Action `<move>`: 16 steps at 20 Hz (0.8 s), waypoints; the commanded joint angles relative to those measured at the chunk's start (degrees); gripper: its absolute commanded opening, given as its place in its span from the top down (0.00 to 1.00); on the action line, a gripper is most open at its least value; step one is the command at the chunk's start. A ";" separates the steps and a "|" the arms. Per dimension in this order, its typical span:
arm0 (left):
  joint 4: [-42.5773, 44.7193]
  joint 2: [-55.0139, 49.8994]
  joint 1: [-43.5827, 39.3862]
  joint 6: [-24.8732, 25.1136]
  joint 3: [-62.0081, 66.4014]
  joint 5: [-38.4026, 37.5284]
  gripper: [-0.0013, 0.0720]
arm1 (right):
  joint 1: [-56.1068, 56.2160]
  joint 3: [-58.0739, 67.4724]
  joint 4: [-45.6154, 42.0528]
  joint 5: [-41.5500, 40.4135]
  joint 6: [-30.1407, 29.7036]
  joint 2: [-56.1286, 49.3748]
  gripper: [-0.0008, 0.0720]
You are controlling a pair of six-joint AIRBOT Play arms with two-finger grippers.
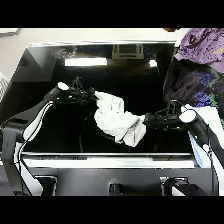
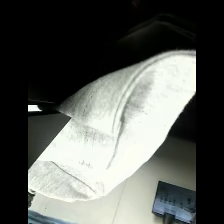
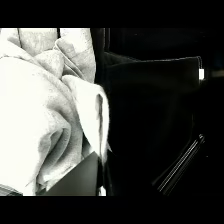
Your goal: Fold the clothes and pants, and hang the long-sleeved shirts on hangers.
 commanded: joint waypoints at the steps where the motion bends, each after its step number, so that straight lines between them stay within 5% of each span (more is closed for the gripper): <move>1: -0.02 1.07 0.94 -0.96 2.51 -1.60 0.96 | 0.04 1.01 -1.40 -0.28 0.39 0.96 0.95; 4: 5.01 5.84 5.05 -1.53 11.34 -3.45 0.96 | 0.04 12.22 -13.33 1.49 3.65 1.40 0.95; 8: 19.87 17.03 11.17 -9.25 25.53 -3.93 0.96 | 0.04 37.59 -25.57 4.74 5.73 1.40 0.95; 12: 31.34 34.95 14.95 -9.86 24.72 -3.96 0.96 | 0.04 56.26 -28.24 6.88 5.73 3.72 0.95; 16: 45.05 51.56 15.19 -11.34 22.27 -7.80 0.96 | 0.04 61.59 -28.46 8.66 5.81 10.88 0.95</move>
